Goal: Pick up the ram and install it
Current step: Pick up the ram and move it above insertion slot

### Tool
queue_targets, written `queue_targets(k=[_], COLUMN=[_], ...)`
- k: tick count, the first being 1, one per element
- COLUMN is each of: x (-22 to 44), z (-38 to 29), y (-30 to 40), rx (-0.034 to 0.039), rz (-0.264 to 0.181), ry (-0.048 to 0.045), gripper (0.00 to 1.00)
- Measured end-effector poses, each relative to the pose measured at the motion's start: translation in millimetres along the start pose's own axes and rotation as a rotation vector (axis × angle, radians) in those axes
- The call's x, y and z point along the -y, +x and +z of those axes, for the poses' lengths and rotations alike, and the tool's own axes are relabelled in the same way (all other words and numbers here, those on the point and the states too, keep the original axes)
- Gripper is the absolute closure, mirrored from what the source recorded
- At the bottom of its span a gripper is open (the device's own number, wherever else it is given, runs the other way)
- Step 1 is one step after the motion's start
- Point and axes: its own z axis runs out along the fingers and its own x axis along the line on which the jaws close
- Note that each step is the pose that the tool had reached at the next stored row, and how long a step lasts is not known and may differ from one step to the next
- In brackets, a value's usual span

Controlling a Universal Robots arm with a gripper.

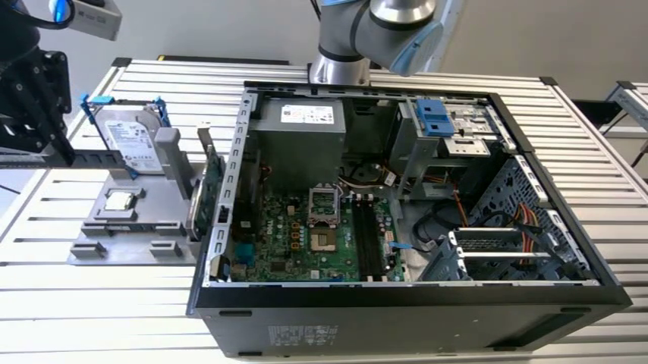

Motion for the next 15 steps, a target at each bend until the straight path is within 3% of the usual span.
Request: queue_targets(k=[15], x=[18.4], z=[-1.3], y=[-0.1], rx=[0.0], rz=[0.0], ry=[0.0], gripper=[1.0])
